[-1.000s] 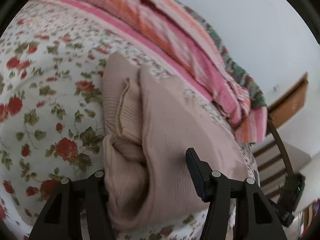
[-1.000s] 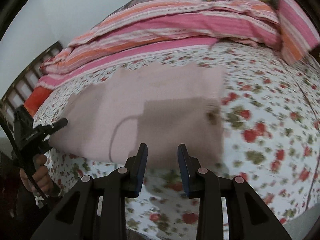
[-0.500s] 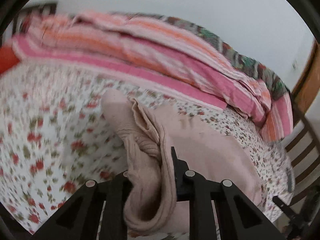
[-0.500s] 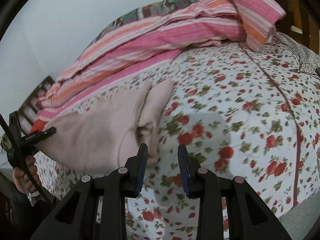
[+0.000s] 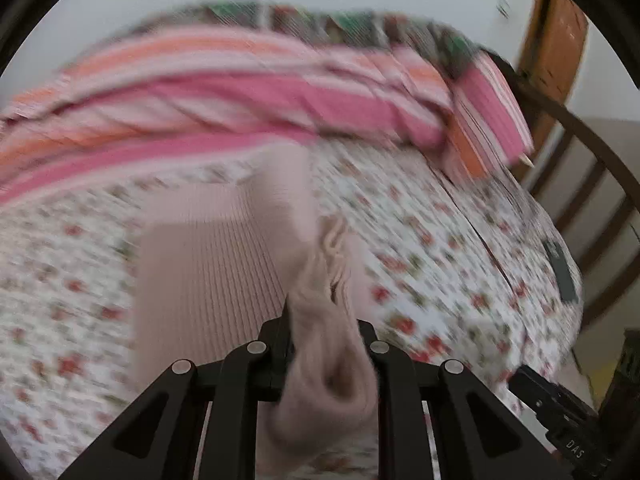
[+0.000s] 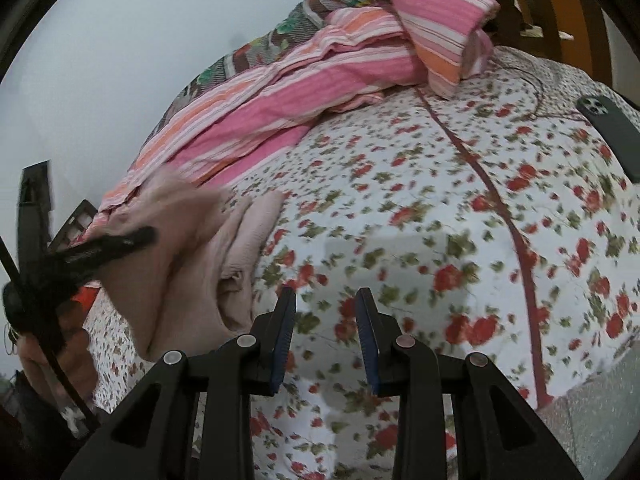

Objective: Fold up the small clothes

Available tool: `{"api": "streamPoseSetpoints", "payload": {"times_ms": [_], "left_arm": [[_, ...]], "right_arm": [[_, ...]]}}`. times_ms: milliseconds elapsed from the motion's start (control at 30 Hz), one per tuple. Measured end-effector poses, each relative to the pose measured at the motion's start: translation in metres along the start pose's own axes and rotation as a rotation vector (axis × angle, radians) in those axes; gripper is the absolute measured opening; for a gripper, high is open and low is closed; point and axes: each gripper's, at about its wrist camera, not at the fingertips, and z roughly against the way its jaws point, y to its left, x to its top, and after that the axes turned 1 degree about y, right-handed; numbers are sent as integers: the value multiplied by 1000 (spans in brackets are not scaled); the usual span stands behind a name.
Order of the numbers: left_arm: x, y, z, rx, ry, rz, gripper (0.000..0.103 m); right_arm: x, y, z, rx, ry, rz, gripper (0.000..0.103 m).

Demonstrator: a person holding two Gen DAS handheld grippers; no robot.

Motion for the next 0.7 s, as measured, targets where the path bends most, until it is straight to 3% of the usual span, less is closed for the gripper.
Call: {"api": "streamPoseSetpoints", "payload": {"times_ms": [100,167,233,300,400,500,567,700], "left_arm": [[-12,-8,-15,-29,46,-26,20],[-12,-2,-8,-82,35,-23,36],[-10,12,7,-176,34,14,40],[-11,28,25,-209,1,40,42],[-17,55,51,-220,-73,64,54],[-26,81,65,-197,-109,87,57],[-33,100,69,-106,-119,102,57],[-48,139,69,-63,-95,168,57]], "right_arm": [[-3,0,3,-6,8,10,31],[-3,4,4,-5,8,30,31],[0,12,4,11,6,51,31],[3,23,3,42,3,70,31],[12,48,-1,107,-6,108,34],[21,77,-7,183,-18,137,45],[26,97,-14,234,-18,148,45],[30,127,-30,269,-11,170,45]]}}
